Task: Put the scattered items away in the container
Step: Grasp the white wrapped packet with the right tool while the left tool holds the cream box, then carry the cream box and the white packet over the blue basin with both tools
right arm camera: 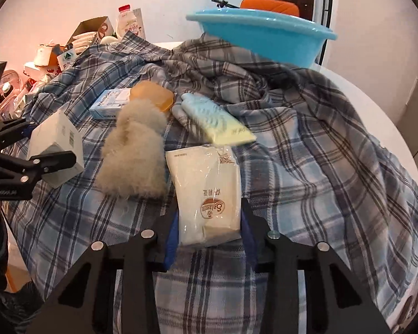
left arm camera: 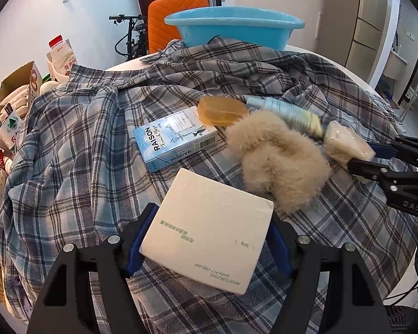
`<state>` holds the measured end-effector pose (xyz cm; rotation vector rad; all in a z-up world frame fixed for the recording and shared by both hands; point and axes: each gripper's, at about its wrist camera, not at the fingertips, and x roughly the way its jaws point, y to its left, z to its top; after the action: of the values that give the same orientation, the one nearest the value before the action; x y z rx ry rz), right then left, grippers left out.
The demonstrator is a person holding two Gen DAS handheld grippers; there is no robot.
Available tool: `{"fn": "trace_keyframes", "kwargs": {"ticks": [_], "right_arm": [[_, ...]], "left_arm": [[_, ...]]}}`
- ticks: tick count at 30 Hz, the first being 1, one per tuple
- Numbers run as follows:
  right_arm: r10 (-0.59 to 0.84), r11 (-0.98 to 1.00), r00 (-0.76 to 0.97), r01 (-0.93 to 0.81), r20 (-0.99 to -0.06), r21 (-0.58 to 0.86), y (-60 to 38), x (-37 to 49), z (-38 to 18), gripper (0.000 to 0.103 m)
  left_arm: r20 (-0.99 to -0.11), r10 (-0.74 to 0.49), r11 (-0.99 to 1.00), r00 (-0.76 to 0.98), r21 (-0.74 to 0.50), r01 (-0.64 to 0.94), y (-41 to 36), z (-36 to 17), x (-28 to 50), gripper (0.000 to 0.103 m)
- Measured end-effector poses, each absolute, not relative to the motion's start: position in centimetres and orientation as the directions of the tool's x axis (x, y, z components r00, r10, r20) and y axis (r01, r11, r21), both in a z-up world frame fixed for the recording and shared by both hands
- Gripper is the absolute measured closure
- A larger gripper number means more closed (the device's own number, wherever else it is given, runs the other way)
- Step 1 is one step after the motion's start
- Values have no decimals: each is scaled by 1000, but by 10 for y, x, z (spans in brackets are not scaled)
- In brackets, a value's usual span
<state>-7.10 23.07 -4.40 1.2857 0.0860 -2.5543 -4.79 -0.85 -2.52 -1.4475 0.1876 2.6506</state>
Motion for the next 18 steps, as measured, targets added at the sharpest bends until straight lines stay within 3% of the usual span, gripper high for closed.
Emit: {"fn": "trace_keyframes", "kwargs": {"ticks": [18], "right_arm": [[-206,-971,-657,229,-725,69,235,-58,-2,65]], "left_arm": [[-797,44,-980,-602,83,-182,12,8,-49,28]]}}
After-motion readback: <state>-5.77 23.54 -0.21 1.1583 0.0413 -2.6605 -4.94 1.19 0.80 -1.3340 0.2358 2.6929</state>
